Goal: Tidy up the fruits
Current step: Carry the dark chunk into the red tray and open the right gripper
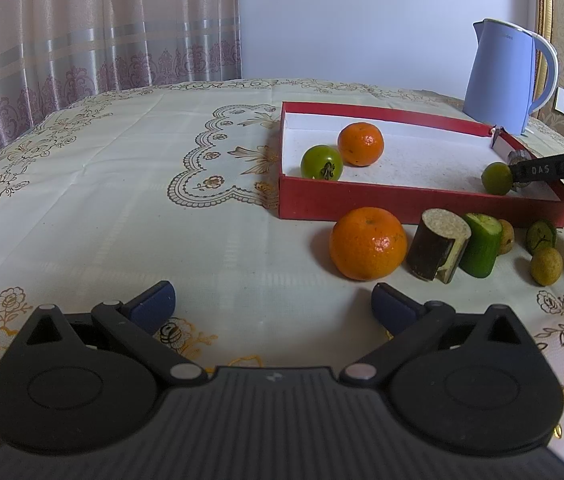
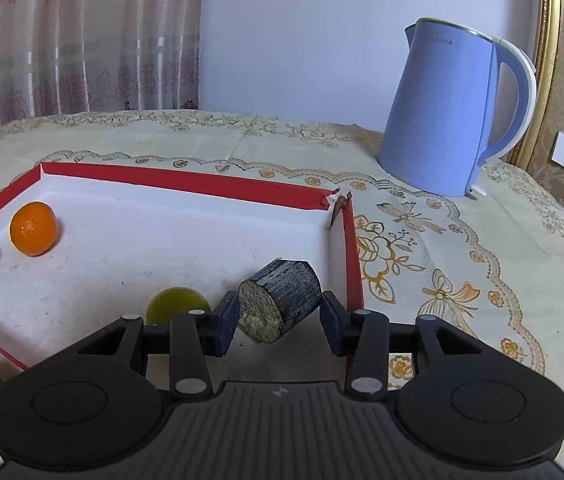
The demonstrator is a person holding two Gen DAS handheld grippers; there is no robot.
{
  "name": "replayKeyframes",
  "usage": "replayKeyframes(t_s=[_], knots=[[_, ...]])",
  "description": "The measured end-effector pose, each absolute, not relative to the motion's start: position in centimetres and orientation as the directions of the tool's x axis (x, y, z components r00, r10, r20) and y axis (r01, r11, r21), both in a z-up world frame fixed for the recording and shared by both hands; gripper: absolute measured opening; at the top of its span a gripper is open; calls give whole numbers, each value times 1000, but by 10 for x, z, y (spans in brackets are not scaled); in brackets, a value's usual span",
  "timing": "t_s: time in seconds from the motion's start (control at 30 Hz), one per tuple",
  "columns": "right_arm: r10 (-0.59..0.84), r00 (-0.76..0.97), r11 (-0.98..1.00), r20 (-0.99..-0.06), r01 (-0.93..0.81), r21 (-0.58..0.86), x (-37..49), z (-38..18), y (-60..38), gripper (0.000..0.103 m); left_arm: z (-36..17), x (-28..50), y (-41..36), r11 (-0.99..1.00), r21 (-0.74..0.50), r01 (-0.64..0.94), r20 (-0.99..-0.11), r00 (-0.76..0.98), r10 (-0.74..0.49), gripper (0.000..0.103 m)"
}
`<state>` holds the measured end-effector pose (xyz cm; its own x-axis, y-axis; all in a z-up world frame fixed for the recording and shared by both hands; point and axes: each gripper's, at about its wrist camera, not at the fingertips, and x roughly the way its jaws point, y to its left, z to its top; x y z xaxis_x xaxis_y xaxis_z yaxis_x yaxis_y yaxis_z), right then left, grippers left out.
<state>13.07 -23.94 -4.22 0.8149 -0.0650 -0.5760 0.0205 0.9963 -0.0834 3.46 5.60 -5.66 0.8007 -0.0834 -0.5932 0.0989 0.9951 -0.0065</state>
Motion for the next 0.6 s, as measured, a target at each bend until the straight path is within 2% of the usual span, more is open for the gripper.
replayKeyframes(t_s=[0.13,0.2,0.43,0.5,0.6], knots=[[-50,820,998,-571,27,-50,127,-39,-243,45,-57,35,56,995,-6,99,-593,801,-83,103],[-52,834,999,-549,41,-32,118,-33,-246,50,-57,35,56,995,-6,99,-593,801,-83,103],[-5,879,1000,-476,1,-9,56,-11,-249,50,-57,35,56,995,-6,99,-593,801,-83,103],[-3,888,1000,-460,0,-6,35,-11,-249,61,-57,35,56,995,-5,99,-593,801,-83,103],[13,882,1000,-470,-11,8,15,-18,-248,62,-57,35,56,995,-5,99,-594,801,-83,103]])
